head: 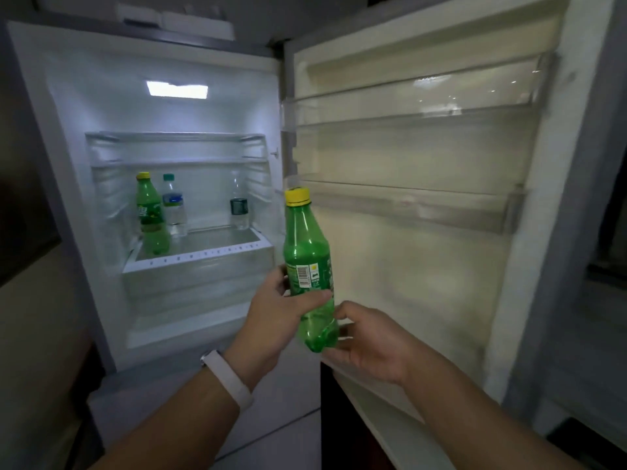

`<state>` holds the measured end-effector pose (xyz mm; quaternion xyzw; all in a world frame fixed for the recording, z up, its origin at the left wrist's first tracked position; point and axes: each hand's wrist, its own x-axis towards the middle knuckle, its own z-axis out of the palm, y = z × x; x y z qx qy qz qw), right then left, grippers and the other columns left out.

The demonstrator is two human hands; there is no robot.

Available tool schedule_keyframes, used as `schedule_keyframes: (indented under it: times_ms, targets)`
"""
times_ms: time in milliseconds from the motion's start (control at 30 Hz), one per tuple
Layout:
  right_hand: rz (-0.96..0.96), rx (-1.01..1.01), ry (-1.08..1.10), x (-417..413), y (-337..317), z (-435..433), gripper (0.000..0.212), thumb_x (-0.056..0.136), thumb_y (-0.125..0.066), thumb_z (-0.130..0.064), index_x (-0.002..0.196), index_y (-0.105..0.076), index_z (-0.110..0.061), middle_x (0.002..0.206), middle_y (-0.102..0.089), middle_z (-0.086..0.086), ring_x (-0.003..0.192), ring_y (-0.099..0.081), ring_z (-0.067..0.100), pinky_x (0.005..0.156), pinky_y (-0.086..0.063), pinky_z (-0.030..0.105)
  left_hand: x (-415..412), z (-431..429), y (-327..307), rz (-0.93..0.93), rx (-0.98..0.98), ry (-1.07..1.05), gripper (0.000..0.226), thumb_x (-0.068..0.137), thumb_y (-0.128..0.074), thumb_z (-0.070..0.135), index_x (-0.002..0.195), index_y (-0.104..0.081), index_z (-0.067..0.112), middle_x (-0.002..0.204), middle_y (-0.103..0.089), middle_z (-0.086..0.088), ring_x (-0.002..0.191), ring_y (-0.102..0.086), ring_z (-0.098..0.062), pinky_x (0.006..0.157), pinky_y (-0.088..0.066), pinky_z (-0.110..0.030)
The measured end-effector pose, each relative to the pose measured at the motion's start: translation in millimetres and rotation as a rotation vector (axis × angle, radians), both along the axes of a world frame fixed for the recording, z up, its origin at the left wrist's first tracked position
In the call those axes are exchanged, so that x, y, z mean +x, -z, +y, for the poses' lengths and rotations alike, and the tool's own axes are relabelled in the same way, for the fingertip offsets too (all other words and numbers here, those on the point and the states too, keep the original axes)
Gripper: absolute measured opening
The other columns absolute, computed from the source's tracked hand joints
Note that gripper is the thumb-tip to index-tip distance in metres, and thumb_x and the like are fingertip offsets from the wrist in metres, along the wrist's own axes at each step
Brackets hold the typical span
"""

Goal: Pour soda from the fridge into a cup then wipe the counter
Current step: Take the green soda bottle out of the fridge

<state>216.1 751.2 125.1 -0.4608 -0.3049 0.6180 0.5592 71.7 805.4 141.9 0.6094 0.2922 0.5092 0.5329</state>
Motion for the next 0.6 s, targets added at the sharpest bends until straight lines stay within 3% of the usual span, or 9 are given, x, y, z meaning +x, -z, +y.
schedule_keyframes:
  times_ms: [167,267,433,533,600]
  targets:
    - [0.022,0.007,-0.014,50,-3,-43,0.032,0.086,-0.055,-0.006,0.115,-0.063,0.005,0.102,-0.063,0.024,0.075,-0.069,0.027,0.079,-0.059,0.038,45,-36,-5,0.026,0.026,0.029,0.048,0.059,-0.086,0.015,0.104,-0.070,0.019,0.101,-0.076,-0.004,0.095,-0.072,-0.025,0.087,-0.058,-0.048]
    - [0.013,0.009,-0.020,83,-4,-71,0.030,0.087,-0.055,-0.007,0.113,-0.064,0.003,0.101,-0.064,0.023,0.076,-0.069,0.028,0.076,-0.059,0.038,76,-60,-7,0.034,0.033,0.047,0.056,0.052,-0.088,0.025,0.105,-0.071,0.021,0.102,-0.076,-0.003,0.097,-0.072,-0.025,0.087,-0.057,-0.049]
    - [-0.016,0.022,-0.018,145,-4,-115,0.032,0.089,-0.053,-0.007,0.119,-0.061,0.002,0.102,-0.064,0.020,0.078,-0.070,0.028,0.072,-0.058,0.035,134,-109,-9,0.025,0.077,0.044,0.052,0.061,-0.087,0.003,0.109,-0.067,0.011,0.099,-0.076,-0.005,0.090,-0.073,-0.022,0.078,-0.060,-0.038]
    - [-0.026,0.026,-0.023,178,-2,-135,0.034,0.089,-0.055,-0.010,0.121,-0.061,-0.001,0.112,-0.065,0.022,0.091,-0.069,0.031,0.087,-0.058,0.041,166,-133,-8,0.011,0.102,0.050,0.051,0.056,-0.085,0.005,0.104,-0.068,0.011,0.096,-0.077,-0.004,0.084,-0.073,-0.017,0.073,-0.060,-0.030]
    - [-0.014,0.025,-0.043,199,2,-147,0.034,0.089,-0.054,-0.009,0.122,-0.061,-0.001,0.112,-0.066,0.021,0.092,-0.069,0.031,0.088,-0.057,0.042,185,-148,-5,-0.001,0.103,0.053,0.053,0.054,-0.086,0.004,0.104,-0.068,0.011,0.095,-0.077,-0.005,0.084,-0.073,-0.017,0.072,-0.059,-0.030]
